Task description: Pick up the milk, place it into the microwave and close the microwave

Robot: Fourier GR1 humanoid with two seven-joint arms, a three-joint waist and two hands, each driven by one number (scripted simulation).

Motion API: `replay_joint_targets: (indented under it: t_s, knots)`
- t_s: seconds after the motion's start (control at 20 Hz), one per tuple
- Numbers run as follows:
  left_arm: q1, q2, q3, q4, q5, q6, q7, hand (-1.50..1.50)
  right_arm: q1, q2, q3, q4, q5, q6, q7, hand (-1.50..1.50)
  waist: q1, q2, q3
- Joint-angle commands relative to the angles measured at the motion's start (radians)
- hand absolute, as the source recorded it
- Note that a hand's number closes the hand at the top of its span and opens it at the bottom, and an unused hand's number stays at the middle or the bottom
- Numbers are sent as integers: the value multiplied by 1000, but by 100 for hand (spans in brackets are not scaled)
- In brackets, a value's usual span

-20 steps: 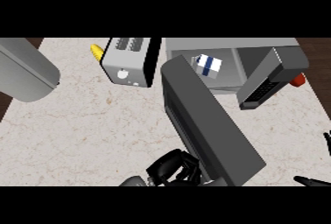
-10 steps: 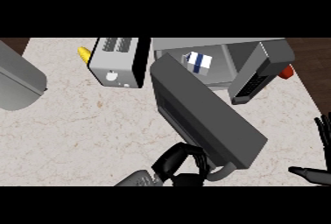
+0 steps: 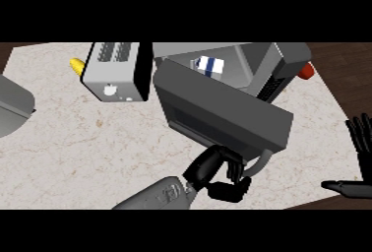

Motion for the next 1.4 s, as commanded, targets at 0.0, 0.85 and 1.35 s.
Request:
replay_joint_targets:
  t_s: [0.0,0.85,1.35]
  knots:
    - [-95,-8,23,4,32,71,-39,150,-15,-27,23,-38,-10,93,-11,-150,-34,1,-2]
    - [-383,-8,106,154,192,141,-19,150,-125,-61,58,-140,-98,133,98,-150,-150,48,7]
    - [-492,-8,133,243,252,161,-11,150,-186,-90,85,-196,-147,198,145,-150,-202,64,11]
